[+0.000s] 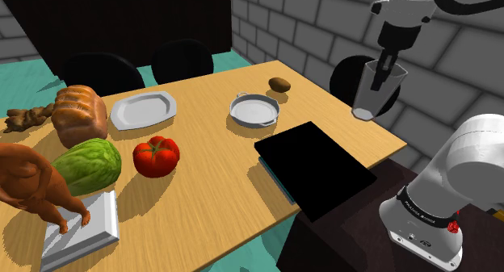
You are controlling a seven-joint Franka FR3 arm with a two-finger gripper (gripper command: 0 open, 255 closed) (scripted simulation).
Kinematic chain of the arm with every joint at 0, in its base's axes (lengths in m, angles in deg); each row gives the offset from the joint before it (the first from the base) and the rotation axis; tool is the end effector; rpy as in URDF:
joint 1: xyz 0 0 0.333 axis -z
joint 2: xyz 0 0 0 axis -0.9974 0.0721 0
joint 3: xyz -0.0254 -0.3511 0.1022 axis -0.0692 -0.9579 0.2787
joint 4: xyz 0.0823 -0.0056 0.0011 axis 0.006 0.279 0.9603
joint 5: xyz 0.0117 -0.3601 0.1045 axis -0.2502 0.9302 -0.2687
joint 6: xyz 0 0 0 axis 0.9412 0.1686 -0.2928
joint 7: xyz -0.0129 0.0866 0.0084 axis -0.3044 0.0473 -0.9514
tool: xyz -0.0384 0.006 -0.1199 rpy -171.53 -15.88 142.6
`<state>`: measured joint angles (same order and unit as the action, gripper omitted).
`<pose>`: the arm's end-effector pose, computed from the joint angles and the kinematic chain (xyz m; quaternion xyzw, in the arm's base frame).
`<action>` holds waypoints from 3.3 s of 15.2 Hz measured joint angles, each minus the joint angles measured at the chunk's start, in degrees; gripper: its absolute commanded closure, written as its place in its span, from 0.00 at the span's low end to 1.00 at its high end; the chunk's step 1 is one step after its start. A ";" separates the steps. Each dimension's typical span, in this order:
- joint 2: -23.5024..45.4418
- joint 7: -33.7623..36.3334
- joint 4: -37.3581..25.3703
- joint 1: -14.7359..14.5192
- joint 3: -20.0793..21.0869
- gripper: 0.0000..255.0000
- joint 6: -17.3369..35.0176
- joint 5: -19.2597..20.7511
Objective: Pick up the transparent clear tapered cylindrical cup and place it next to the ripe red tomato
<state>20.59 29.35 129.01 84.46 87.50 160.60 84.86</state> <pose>0.2117 -0.0207 0.5460 0.9884 0.1393 -0.0210 0.0562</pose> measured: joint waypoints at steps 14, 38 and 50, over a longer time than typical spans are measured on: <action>3.33 -1.08 -12.66 0.03 0.47 1.00 -9.27 -0.38; 30.21 26.67 -36.36 -4.04 25.79 1.00 -7.24 -11.94; 58.18 46.68 -63.35 -9.10 39.54 1.00 -10.66 -1.56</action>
<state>78.78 76.03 65.66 75.36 127.04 149.94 83.30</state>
